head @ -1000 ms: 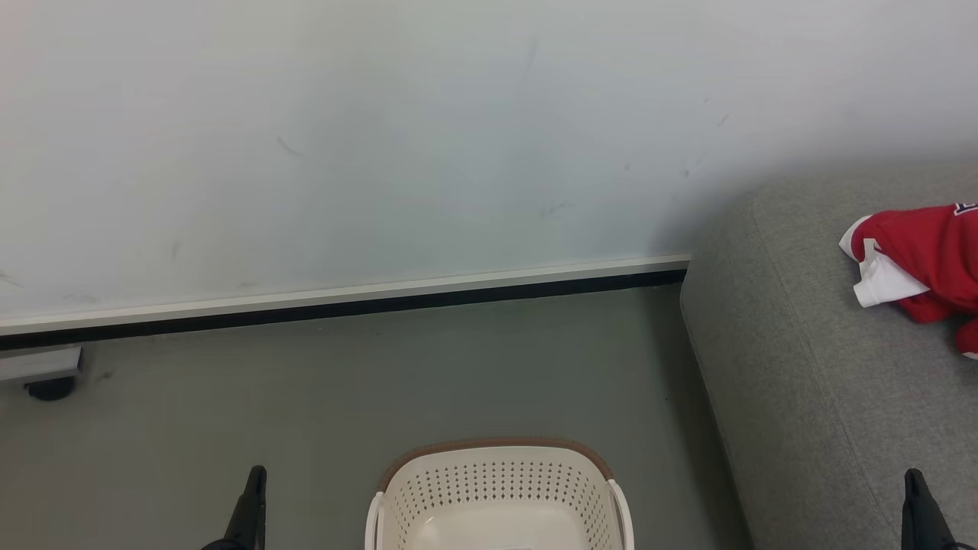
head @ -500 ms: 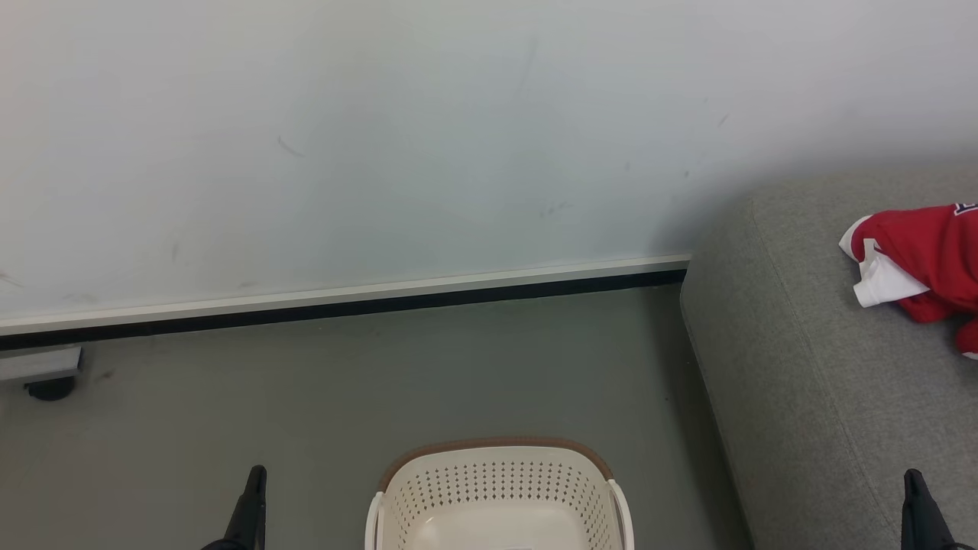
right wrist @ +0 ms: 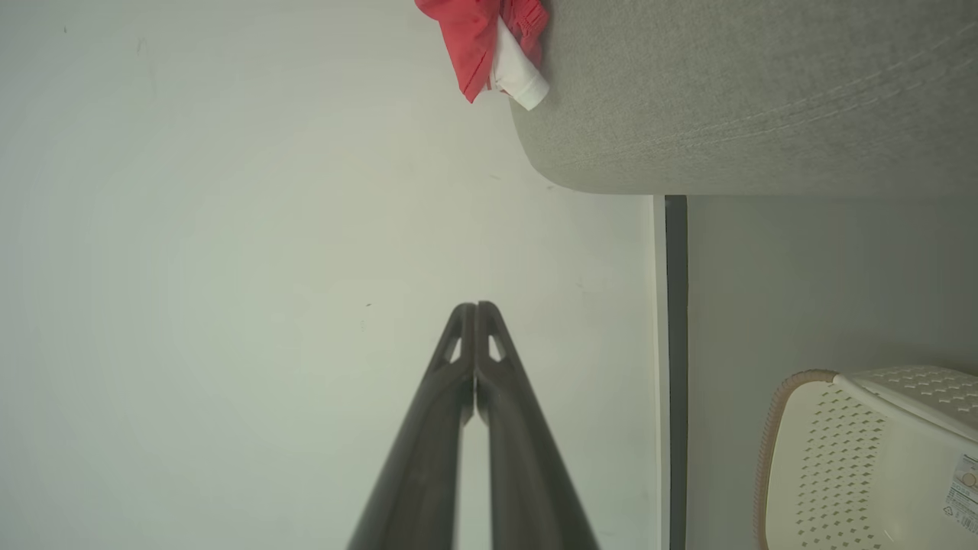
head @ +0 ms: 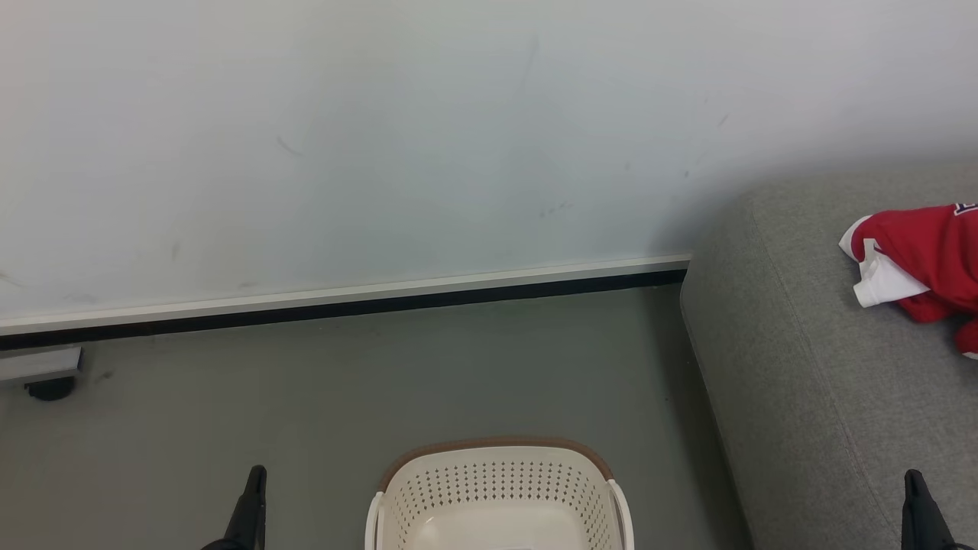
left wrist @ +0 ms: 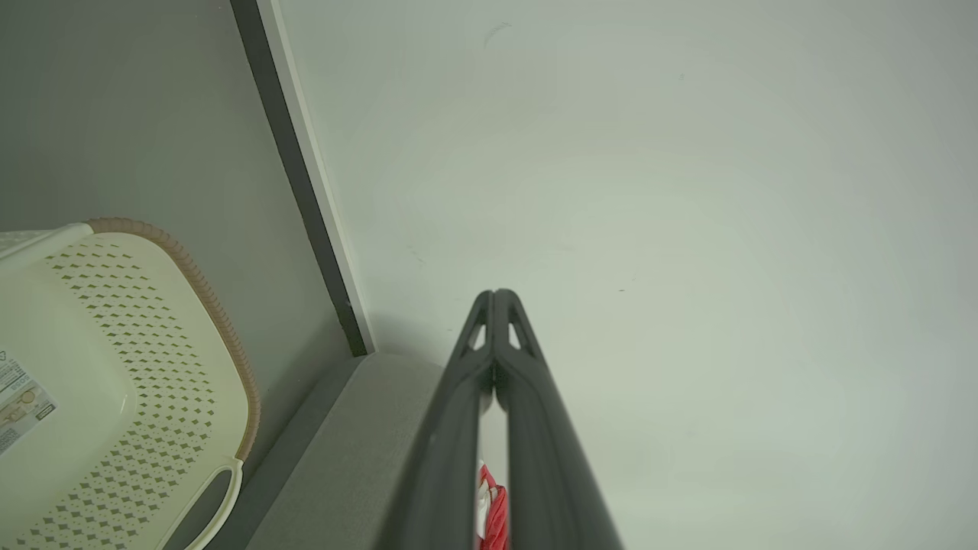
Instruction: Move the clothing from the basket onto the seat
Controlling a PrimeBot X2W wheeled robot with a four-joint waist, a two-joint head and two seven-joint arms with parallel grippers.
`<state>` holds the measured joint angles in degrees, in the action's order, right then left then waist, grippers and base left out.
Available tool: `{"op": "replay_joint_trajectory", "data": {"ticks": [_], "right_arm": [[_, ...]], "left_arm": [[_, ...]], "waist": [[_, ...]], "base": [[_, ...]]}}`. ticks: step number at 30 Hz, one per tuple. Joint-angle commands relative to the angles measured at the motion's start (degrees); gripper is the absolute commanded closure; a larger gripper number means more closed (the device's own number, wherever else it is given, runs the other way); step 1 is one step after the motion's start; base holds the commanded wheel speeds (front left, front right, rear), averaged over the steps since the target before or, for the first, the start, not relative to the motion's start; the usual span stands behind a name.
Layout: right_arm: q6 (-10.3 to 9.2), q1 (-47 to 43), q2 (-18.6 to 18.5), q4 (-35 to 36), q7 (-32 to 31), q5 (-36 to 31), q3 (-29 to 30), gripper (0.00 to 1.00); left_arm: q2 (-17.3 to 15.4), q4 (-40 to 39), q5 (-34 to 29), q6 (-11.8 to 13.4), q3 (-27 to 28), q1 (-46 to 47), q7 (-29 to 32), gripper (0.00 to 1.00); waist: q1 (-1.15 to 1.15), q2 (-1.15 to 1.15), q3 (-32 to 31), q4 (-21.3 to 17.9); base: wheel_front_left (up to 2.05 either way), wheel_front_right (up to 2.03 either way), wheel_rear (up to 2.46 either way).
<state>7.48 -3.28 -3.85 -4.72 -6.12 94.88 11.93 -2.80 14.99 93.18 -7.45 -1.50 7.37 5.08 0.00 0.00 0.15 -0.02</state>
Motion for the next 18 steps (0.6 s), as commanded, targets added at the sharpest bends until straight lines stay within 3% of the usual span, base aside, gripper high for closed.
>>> {"op": "replay_joint_trajectory", "data": {"ticks": [1, 18], "right_arm": [[0.02, -0.50, 0.17, -0.02, -0.30, -0.43, 0.14, 1.00], [0.02, -0.43, 0.32, -0.06, -0.44, -0.65, 0.34, 1.00]], "left_arm": [[-0.15, 0.28, 0.24, -0.14, 0.18, 0.46, 0.26, 1.00], [-0.15, 0.27, 0.24, -0.14, 0.18, 0.46, 0.27, 1.00]], "waist": [[0.00, 0.00, 0.00, 0.00], [0.00, 0.00, 0.00, 0.00]], "base": [[0.00, 0.00, 0.00], [0.00, 0.00, 0.00]]}}
